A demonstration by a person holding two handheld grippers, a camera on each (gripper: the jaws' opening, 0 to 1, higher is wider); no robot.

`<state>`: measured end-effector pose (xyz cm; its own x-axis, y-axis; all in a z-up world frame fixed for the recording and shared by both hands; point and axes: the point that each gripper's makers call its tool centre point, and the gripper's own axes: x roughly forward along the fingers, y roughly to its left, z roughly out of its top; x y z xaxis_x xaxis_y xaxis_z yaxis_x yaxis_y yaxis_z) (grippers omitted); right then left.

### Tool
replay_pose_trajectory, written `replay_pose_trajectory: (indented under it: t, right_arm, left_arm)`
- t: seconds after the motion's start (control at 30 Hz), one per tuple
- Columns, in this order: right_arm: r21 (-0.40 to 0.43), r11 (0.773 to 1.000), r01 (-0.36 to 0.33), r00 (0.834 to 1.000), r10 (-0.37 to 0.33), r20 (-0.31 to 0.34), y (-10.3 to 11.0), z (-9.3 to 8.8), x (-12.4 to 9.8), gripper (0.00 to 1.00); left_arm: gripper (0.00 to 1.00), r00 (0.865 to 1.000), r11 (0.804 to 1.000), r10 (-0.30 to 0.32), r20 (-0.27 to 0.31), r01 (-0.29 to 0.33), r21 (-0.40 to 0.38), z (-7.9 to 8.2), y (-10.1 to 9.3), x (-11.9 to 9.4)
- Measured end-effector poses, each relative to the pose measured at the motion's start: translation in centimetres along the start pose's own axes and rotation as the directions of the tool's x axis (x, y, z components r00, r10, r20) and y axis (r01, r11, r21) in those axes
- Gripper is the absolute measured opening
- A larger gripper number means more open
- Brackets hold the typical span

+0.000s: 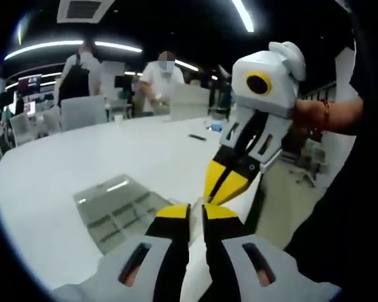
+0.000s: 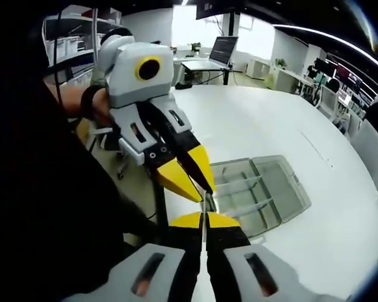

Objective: Insert the divider into the dual guide fixture by aligning both edges with the guide slots and pushing it downward to the bottom, including one-sided entry, uneven engagement, binding, and posture correction.

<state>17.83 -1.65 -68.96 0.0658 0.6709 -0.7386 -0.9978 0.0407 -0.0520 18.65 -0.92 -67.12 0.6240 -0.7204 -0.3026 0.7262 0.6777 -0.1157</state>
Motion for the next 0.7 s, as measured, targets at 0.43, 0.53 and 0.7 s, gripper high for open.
replay_pose_trajectory:
  t: [0.43,0.53,0.7]
  right_arm:
    - [-0.029,0.999,-0.022,0.998,0.02,-0.055,-1.2,0.1,0.0,0.0]
    - [-0.036,0.999,-0.018,0.998,0.016,-0.068,-1.8,0.0,-0.2,0.0]
    - [-0.023,0.999,-0.029,0.996,0.027,-0.084,-2.7,-0.1,-0.4,0.0]
  left_arm:
    - [0.1,0.997,0.996,0.073,0.013,-0.072,-0.051,-0.4,1.8,-1.2]
    - [0.11,0.997,0.995,0.082,0.011,-0.082,-0.054,-0.5,1.9,-1.4]
    - [0.13,0.995,0.992,0.094,0.021,-0.092,-0.083,-0.4,2.1,-1.7]
